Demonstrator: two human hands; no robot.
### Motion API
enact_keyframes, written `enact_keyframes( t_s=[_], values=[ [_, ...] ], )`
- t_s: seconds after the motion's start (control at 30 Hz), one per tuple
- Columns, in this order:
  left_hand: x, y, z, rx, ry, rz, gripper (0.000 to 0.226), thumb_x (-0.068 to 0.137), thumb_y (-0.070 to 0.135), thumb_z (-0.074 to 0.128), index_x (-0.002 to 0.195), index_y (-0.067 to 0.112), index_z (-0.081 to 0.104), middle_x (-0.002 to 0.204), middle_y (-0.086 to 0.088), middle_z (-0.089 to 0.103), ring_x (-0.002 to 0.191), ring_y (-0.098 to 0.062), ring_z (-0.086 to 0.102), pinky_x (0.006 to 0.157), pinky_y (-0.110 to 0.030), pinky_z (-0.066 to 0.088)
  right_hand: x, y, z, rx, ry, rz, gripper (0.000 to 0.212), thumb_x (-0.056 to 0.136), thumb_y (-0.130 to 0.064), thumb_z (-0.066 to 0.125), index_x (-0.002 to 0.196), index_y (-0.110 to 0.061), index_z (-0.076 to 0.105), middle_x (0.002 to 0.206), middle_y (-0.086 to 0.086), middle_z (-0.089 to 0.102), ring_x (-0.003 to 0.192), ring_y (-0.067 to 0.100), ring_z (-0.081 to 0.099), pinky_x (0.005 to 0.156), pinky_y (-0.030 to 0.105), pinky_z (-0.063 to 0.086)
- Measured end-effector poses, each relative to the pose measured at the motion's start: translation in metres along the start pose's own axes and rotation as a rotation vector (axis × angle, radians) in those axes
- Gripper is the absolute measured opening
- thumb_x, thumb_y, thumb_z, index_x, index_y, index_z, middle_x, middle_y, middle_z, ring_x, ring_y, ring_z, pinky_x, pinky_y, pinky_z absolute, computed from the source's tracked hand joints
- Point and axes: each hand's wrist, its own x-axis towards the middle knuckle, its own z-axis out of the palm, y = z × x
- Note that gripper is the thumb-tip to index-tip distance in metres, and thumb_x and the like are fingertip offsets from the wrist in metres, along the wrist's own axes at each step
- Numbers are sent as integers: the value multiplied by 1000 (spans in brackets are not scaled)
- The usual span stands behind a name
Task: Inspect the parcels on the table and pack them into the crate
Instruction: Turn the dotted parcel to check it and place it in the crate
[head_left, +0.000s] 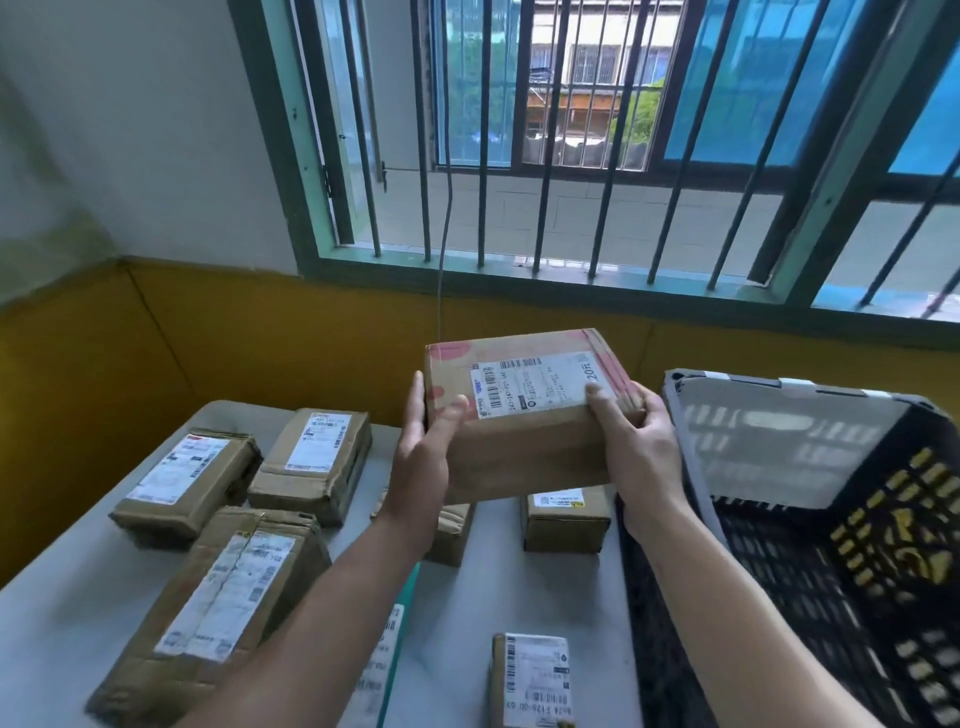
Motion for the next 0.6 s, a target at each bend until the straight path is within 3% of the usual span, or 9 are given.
enact_keyframes(
  t_s=[0.1, 0.17, 0.27, 0.37, 0.5, 0.6],
  values=[
    [-6, 11, 8, -4, -42, 13, 67, 100, 48, 53, 157, 48, 18, 129, 18, 51, 113, 1, 52, 95, -31, 48, -8, -11, -13, -12, 41, -35, 64, 91, -55, 66, 145, -28, 44, 130, 0, 56, 120, 21, 55, 100, 41, 49],
    [-8, 17, 14, -14, -66, 16, 66, 101, 46, 53, 156, 49, 19, 126, 20, 53, 112, 1, 53, 90, -26, 50, -11, -16, -23, -42, 79, -42, 64, 91, -58, 64, 145, -30, 44, 128, 0, 57, 118, 21, 55, 100, 43, 50],
    [-16, 26, 28, -57, -123, -1, 68, 100, 44, 57, 157, 49, 20, 137, 13, 53, 120, -10, 56, 107, -43, 48, -18, -25, -43, -84, 151, -54, 63, 90, -62, 62, 142, -32, 44, 128, 0, 57, 115, 21, 55, 99, 44, 49],
    [-25, 27, 51, -80, -220, -15, 70, 99, 43, 59, 156, 50, 19, 137, 11, 57, 121, -16, 59, 107, -49, 49, -23, -27, -73, -101, 240, -80, 62, 89, -65, 60, 141, -34, 45, 123, -4, 55, 111, 18, 53, 89, 37, 44],
    [-40, 24, 87, -92, -277, -21, 73, 97, 44, 61, 157, 50, 18, 131, 16, 57, 119, -15, 59, 104, -45, 50, -27, -25, -114, -97, 307, -60, 64, 90, -64, 59, 143, -33, 44, 116, -9, 48, 111, 16, 48, 94, 38, 42],
    [-50, 27, 135, -105, -297, -22, 74, 98, 38, 62, 158, 46, 19, 116, 27, 57, 113, -10, 61, 98, -38, 53, -18, -26, -159, -78, 345, -72, 63, 90, -63, 60, 143, -32, 45, 129, -4, 52, 118, 18, 49, 99, 41, 45]
  ],
)
